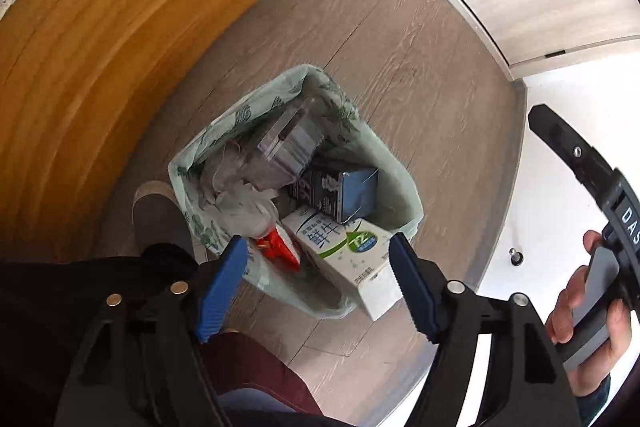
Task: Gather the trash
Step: 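Move both open grippers back over the remaining trash on the bed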
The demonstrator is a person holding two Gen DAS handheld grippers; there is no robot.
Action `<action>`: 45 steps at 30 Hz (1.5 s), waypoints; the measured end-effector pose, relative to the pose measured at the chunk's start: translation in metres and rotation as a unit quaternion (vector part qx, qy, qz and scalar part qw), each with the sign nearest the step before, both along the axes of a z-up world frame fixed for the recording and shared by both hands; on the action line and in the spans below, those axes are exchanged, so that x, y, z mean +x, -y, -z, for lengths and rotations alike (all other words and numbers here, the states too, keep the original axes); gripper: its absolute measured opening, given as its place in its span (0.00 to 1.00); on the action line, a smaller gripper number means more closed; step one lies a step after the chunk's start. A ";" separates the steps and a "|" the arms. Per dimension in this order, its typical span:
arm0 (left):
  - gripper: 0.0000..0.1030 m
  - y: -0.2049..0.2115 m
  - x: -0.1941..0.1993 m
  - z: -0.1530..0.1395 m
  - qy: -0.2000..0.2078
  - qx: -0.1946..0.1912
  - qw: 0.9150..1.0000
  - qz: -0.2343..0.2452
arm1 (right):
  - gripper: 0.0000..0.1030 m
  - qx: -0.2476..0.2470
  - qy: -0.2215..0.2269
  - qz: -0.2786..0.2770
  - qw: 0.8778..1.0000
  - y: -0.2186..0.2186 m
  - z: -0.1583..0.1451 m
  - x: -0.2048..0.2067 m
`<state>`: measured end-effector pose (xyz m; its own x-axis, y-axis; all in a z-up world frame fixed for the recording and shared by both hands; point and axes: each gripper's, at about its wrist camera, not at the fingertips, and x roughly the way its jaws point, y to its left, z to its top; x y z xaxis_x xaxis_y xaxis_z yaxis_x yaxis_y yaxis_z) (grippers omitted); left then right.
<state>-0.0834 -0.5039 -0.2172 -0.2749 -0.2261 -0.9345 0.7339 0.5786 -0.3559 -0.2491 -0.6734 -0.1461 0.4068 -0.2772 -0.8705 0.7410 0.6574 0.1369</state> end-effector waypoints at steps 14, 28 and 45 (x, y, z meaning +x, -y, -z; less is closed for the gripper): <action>0.69 -0.014 0.023 -0.066 0.131 -0.110 0.984 -0.039 | 0.75 -0.029 -0.068 -0.080 0.994 -0.031 -0.014 0.024; 0.85 -0.155 0.121 -0.234 0.400 -0.240 0.877 -0.114 | 0.75 -0.138 0.028 -0.183 0.973 -0.106 -0.111 0.131; 0.91 -0.411 0.260 -0.312 0.489 -0.193 0.772 -0.359 | 0.82 -0.104 0.203 -0.362 0.904 -0.291 -0.179 0.314</action>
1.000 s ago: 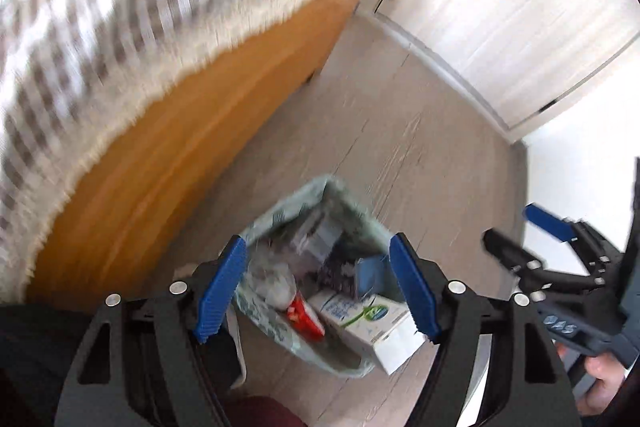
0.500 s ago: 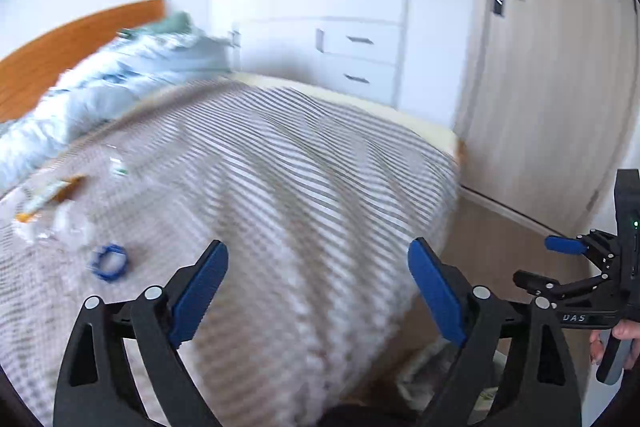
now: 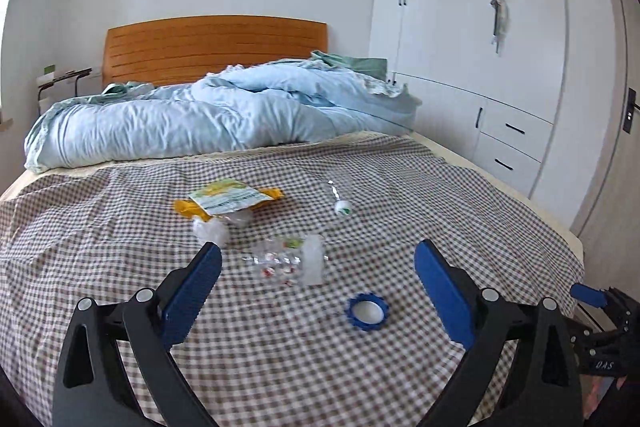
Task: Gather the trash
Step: 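Move both open grippers back over the remaining trash on the bed, then grasp the white-green printed packet with the right gripper and lift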
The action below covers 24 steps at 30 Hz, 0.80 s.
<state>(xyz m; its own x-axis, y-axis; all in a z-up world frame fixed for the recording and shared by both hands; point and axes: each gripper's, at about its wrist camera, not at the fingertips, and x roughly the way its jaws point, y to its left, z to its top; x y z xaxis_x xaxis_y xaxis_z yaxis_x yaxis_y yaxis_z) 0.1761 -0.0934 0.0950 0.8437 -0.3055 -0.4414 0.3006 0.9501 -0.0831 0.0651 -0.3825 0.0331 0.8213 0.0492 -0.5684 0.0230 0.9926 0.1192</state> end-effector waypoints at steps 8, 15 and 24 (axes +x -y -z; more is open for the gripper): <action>0.93 -0.088 0.039 0.020 -0.008 0.049 0.991 -0.124 | 0.82 -0.002 0.020 -0.060 0.998 -0.071 -0.004 0.056; 0.93 -0.152 0.068 0.041 -0.067 -0.029 0.984 -0.164 | 0.82 -0.113 0.047 -0.093 0.988 -0.142 -0.002 0.109; 0.93 -0.177 0.132 0.053 -0.058 0.005 0.981 -0.186 | 0.68 -0.278 0.028 -0.210 0.937 -0.230 -0.002 0.220</action>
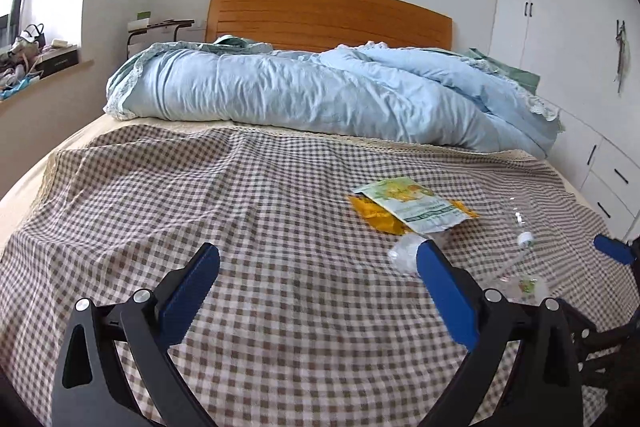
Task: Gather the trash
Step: 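Grasp the white-green printed packet with the right gripper and lift, then grasp the yellow snack wrapper with the left gripper and lift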
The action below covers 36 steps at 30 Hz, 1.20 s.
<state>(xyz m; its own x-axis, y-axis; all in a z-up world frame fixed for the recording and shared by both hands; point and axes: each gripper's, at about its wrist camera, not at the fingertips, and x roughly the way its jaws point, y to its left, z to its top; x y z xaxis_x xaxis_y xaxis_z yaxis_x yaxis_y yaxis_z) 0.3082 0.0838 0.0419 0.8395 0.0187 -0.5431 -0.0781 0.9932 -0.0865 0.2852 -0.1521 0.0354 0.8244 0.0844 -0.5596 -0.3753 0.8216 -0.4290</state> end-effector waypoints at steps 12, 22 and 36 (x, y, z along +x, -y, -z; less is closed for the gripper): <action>0.93 -0.038 0.032 0.038 -0.043 0.017 0.998 -0.037 | 0.51 -0.227 -0.118 -0.068 0.964 -0.100 0.072 0.143; 0.93 -0.034 0.036 0.046 -0.051 0.009 0.998 -0.040 | 0.03 -0.172 -0.071 -0.036 0.982 -0.089 0.045 0.140; 0.93 0.007 0.083 0.036 -0.079 -0.003 0.997 -0.002 | 0.02 0.101 0.018 0.049 0.994 0.108 -0.040 -0.007</action>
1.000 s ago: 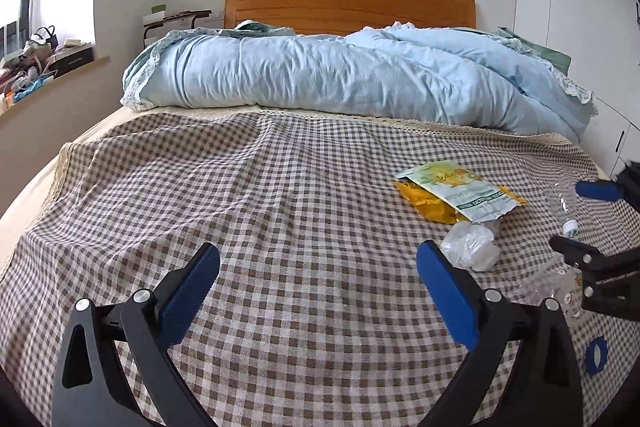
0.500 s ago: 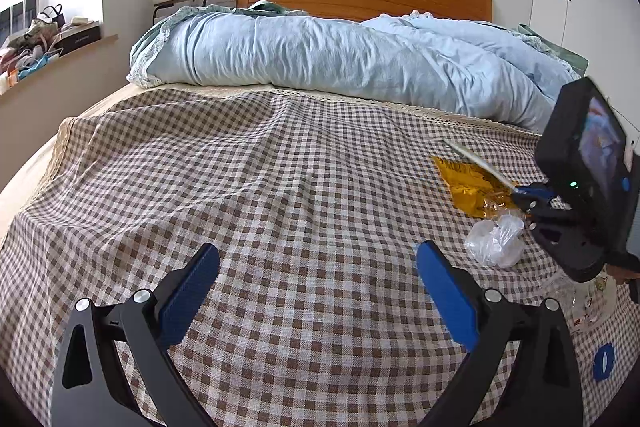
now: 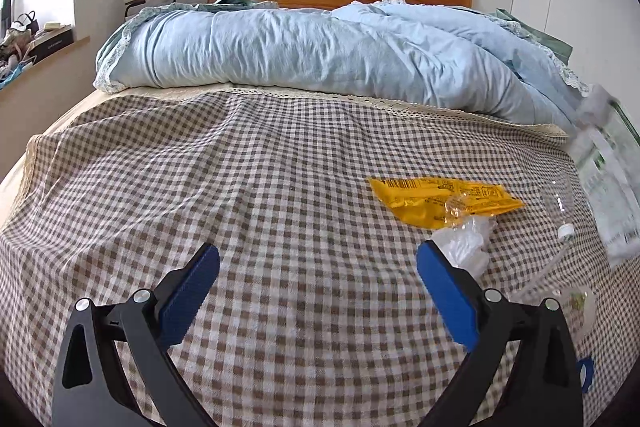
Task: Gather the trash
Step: 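Grasp the yellow snack wrapper with the left gripper and lift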
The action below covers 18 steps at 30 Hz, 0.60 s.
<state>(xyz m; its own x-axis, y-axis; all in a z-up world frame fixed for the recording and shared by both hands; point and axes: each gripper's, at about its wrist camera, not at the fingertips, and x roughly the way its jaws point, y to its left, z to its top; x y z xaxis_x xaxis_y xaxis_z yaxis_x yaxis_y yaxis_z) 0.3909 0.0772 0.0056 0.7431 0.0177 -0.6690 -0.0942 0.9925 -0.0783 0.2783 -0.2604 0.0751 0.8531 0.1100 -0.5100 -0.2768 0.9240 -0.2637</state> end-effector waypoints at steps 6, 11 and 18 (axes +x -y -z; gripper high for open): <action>0.90 0.016 0.079 0.033 -0.064 -0.079 0.995 -0.008 | 0.02 0.071 -0.007 0.016 0.997 0.035 0.026 -0.028; 0.73 0.016 0.117 0.067 -0.113 -0.182 0.975 -0.051 | 0.02 0.090 -0.002 -0.002 0.996 0.038 0.021 -0.034; 0.00 0.030 0.125 0.073 -0.112 -0.212 0.969 -0.050 | 0.02 0.101 -0.017 0.003 0.995 0.041 0.033 -0.030</action>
<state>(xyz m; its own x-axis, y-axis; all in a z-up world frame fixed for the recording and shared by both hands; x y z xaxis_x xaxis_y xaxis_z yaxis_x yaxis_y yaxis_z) 0.5158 0.0476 -0.0676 0.5867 -0.2298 -0.7765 -0.2504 0.8604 -0.4438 0.2483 -0.3013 0.0421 0.8372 0.2079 -0.5058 -0.2761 0.9591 -0.0627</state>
